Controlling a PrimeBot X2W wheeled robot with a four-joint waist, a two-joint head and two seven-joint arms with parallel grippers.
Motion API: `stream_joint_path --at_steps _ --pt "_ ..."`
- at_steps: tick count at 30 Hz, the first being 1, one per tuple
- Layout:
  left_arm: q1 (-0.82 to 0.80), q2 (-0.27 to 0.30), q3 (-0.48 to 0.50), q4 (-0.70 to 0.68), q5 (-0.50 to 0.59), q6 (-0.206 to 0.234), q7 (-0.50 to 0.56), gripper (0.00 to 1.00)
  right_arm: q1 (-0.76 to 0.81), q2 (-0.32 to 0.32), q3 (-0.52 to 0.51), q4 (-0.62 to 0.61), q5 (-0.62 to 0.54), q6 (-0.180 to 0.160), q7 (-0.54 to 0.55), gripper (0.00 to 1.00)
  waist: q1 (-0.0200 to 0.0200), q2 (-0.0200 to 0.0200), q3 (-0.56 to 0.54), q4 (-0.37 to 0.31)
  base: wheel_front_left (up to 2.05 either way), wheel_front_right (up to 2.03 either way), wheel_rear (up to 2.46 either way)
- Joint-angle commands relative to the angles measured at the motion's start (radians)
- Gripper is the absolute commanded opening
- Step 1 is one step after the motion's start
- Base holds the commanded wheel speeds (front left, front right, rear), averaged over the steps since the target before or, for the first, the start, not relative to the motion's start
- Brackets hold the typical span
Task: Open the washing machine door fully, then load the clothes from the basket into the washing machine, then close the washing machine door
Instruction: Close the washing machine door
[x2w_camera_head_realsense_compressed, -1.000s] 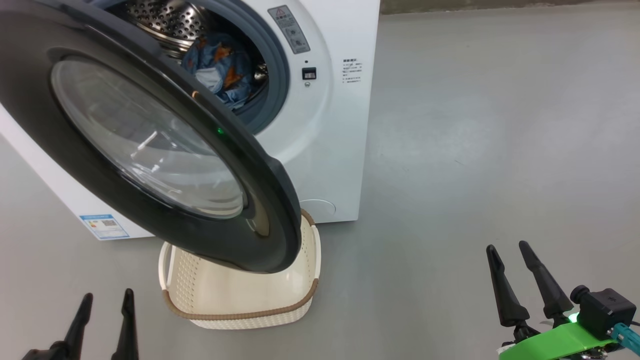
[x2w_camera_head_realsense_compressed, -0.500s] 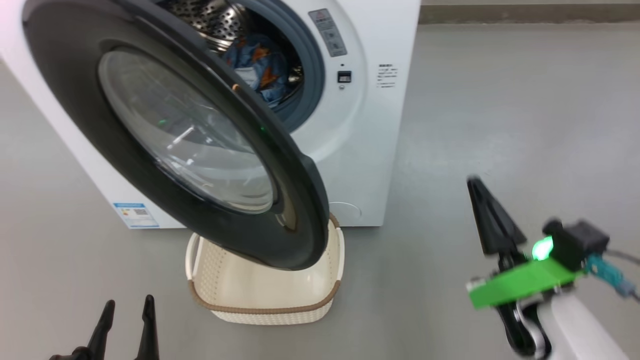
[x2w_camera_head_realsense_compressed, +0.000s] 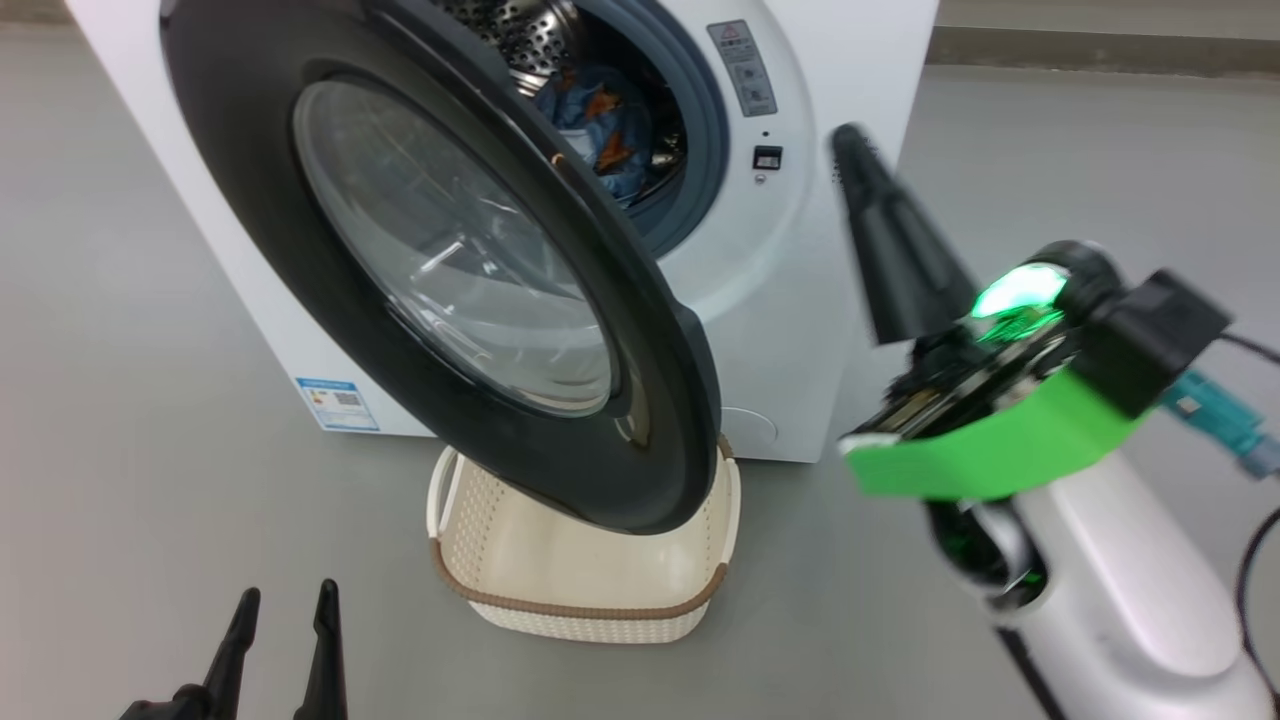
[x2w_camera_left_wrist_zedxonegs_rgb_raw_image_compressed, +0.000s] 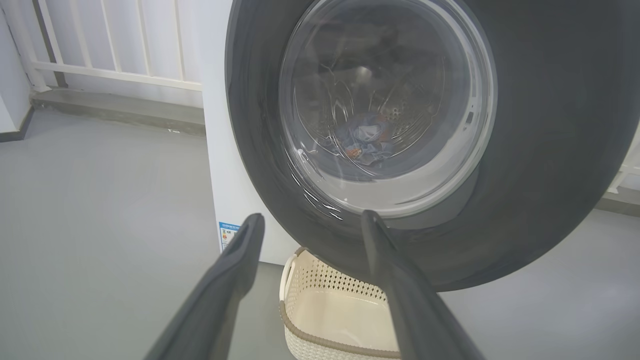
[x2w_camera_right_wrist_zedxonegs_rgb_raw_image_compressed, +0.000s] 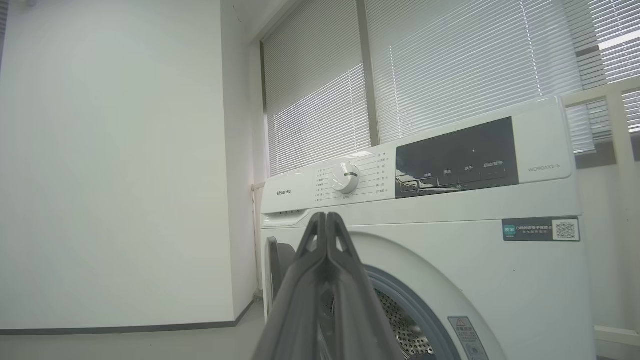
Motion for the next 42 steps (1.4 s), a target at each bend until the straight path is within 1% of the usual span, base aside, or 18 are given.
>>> stream_joint_path --at_steps 1,4,6,10,16,19,24,31,42 --pt "-0.038 0.011 0.030 -0.030 -0.005 0.001 -0.009 1.00 -0.019 0.013 0.026 -0.029 0.008 0.004 -0.005 0.00 0.0000 -0.0001 0.000 0.012 0.00 0.00 0.00" --pt "-0.042 0.011 0.030 -0.037 -0.006 0.001 -0.009 1.00 -0.012 0.017 0.109 -0.047 0.009 0.004 -0.005 0.00 0.0000 -0.0001 0.007 0.022 0.00 0.00 0.00" --pt "-0.045 0.009 0.030 -0.040 -0.007 0.001 -0.009 1.00 0.003 0.019 0.165 -0.035 0.011 0.004 -0.005 0.00 0.0000 -0.0001 0.014 0.026 0.00 0.00 0.00" --pt "-0.050 0.002 0.029 -0.042 -0.009 0.001 -0.009 1.00 0.044 0.022 0.257 0.029 0.023 0.004 -0.005 0.00 0.0000 -0.0001 0.028 0.035 0.00 0.00 0.00" --pt "-0.054 -0.008 0.030 -0.030 -0.015 0.001 -0.009 1.00 0.113 0.038 0.335 0.128 0.052 0.004 -0.005 0.00 0.0000 -0.0001 0.043 0.039 0.00 0.00 0.00" --pt "-0.057 -0.014 0.030 -0.029 -0.017 0.001 -0.009 1.00 0.144 0.044 0.332 0.175 0.059 0.004 -0.005 0.00 0.0000 -0.0001 0.054 0.039 0.00 0.00 0.00" --pt "-0.065 -0.019 0.032 -0.027 -0.020 0.001 -0.009 1.00 0.149 0.046 0.292 0.212 0.054 0.004 -0.005 0.00 0.0000 -0.0001 0.070 0.034 0.00 0.00 0.00" --pt "-0.081 -0.025 0.024 -0.026 -0.022 0.001 -0.009 1.00 0.124 0.049 0.253 0.228 0.049 0.004 -0.005 0.00 0.0000 -0.0001 0.085 0.033 0.00 0.00 0.00" --pt "-0.105 -0.028 0.007 -0.045 -0.027 0.001 -0.009 1.00 0.086 0.056 0.237 0.233 0.041 0.004 -0.005 0.00 0.0000 -0.0001 0.125 0.051 0.00 0.00 0.00"
